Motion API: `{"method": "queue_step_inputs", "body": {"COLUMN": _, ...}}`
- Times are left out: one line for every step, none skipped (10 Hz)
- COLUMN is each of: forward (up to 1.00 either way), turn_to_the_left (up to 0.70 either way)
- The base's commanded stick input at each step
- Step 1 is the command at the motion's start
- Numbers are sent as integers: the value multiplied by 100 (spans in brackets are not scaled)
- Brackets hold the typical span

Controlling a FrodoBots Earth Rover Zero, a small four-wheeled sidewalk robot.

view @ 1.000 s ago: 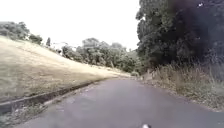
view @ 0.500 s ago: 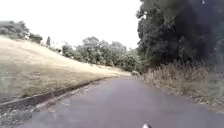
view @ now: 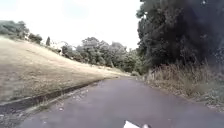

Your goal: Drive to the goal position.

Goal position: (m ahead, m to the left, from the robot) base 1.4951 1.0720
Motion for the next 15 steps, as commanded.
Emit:
{"method": "queue_step_inputs", "body": {"forward": 45, "turn_to_the_left": 0}}
{"method": "queue_step_inputs", "body": {"forward": 45, "turn_to_the_left": 0}}
{"method": "queue_step_inputs", "body": {"forward": 45, "turn_to_the_left": 0}}
{"method": "queue_step_inputs", "body": {"forward": 45, "turn_to_the_left": 0}}
{"method": "queue_step_inputs", "body": {"forward": 45, "turn_to_the_left": 0}}
{"method": "queue_step_inputs", "body": {"forward": 45, "turn_to_the_left": 0}}
{"method": "queue_step_inputs", "body": {"forward": 45, "turn_to_the_left": 0}}
{"method": "queue_step_inputs", "body": {"forward": 45, "turn_to_the_left": 0}}
{"method": "queue_step_inputs", "body": {"forward": 45, "turn_to_the_left": 0}}
{"method": "queue_step_inputs", "body": {"forward": 45, "turn_to_the_left": 0}}
{"method": "queue_step_inputs", "body": {"forward": 45, "turn_to_the_left": 0}}
{"method": "queue_step_inputs", "body": {"forward": 45, "turn_to_the_left": 0}}
{"method": "queue_step_inputs", "body": {"forward": 45, "turn_to_the_left": 0}}
{"method": "queue_step_inputs", "body": {"forward": 45, "turn_to_the_left": 0}}
{"method": "queue_step_inputs", "body": {"forward": 45, "turn_to_the_left": 0}}
